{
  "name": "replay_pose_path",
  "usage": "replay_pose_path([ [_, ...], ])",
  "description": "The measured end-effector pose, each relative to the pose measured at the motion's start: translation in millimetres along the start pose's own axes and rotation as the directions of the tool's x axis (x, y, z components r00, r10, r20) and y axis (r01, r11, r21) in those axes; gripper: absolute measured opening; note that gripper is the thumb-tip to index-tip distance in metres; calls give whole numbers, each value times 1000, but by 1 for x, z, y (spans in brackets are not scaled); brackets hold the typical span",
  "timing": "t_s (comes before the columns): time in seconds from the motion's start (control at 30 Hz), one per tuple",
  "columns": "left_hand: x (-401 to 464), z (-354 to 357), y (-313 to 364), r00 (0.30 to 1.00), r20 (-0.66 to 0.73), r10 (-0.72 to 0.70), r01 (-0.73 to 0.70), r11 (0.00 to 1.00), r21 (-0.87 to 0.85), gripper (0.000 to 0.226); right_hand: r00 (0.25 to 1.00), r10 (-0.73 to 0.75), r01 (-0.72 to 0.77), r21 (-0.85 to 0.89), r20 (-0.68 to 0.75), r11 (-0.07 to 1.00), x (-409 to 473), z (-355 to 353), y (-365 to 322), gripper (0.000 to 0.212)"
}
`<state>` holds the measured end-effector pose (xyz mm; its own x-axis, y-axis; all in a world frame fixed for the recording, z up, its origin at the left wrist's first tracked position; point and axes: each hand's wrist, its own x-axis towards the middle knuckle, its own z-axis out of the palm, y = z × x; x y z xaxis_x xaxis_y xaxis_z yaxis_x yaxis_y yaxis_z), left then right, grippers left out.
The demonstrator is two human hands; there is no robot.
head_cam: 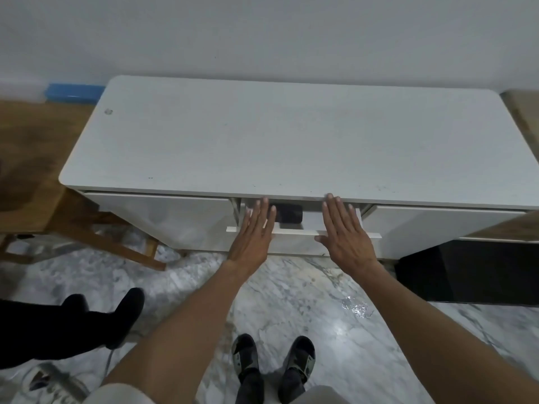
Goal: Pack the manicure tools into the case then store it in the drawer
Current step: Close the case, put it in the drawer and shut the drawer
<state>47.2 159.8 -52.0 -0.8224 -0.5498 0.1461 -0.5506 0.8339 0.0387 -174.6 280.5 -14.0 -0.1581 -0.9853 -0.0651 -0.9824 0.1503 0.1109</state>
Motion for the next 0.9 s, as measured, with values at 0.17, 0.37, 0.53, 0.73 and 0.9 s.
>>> replay_pose_path([
  [0.17,0,8,-20,999,10,50,-51,993,110,59,996,-84,80,-88,-39,993,6,0,19,66],
  [0.37,31,-11,-20,997,-73,-27,47,952,302,105,996,-53,47,-90,-71,995,32,-9,23,93],
  [0.53,62,-9,-33,992,-17,-123,121,926,357,114,999,4,-6,-36,-52,999,53,-5,26,90],
  [0.73,69,2,-38,992,-36,-120,126,946,299,89,988,-21,30,55,-154,998,58,4,33,65],
  [0.9,70,1,-40,993,-43,-111,118,949,293,87,981,-14,32,93,-194,995,60,7,32,57],
])
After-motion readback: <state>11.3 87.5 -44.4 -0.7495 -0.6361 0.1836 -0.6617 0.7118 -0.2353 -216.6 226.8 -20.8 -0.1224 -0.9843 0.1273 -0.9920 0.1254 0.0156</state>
